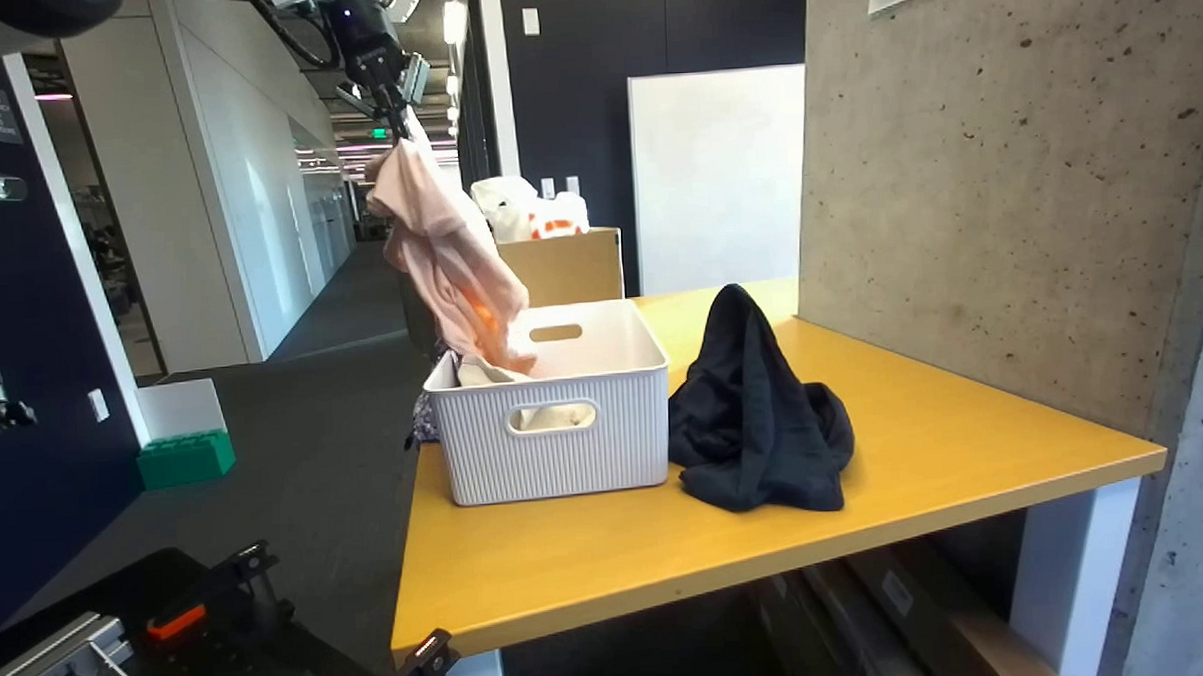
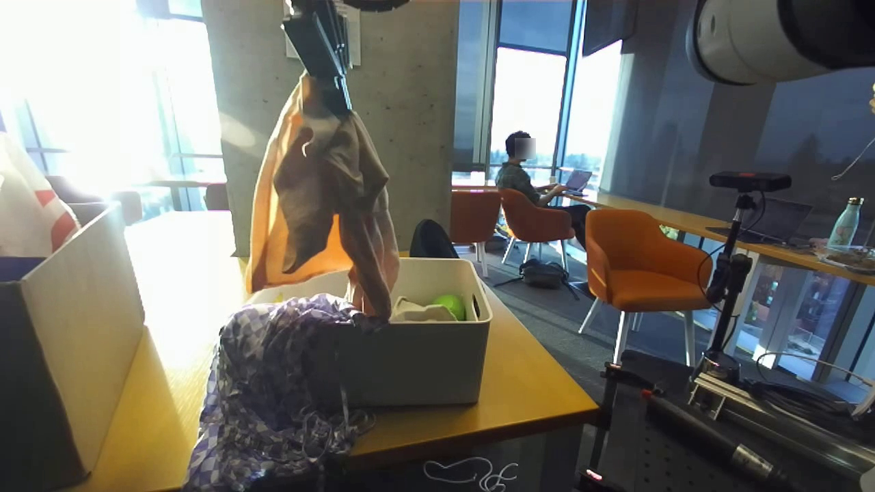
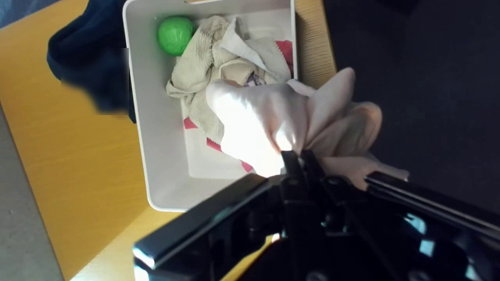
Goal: Put the items in the basket on the table
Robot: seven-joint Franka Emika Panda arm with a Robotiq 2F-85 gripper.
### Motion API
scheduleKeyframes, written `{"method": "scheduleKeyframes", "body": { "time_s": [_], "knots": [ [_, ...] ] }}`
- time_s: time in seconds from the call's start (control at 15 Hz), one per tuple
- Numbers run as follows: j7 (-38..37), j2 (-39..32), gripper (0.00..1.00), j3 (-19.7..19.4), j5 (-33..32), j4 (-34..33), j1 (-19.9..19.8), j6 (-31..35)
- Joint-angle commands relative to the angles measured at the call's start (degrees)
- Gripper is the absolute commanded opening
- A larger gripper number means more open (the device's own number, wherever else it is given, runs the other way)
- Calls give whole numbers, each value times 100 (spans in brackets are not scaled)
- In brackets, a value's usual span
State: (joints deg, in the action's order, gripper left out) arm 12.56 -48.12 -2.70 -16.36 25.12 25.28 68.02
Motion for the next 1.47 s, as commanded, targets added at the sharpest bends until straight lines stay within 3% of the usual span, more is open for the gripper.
{"method": "scheduleKeyframes", "body": {
  "time_s": [0.0,0.4,0.93,1.0,1.13,1.4],
  "knots": [
    [-938,373,1,-30,4,100,217,-494],
    [-1960,652,1,81,181,82,305,-965],
    [-1918,527,1,236,675,61,-202,-489],
    [-1879,509,31,245,706,74,-273,-399],
    [-1767,428,37,260,739,31,-410,-315],
    [-1490,312,66,258,761,17,-645,-211]
  ]
}}
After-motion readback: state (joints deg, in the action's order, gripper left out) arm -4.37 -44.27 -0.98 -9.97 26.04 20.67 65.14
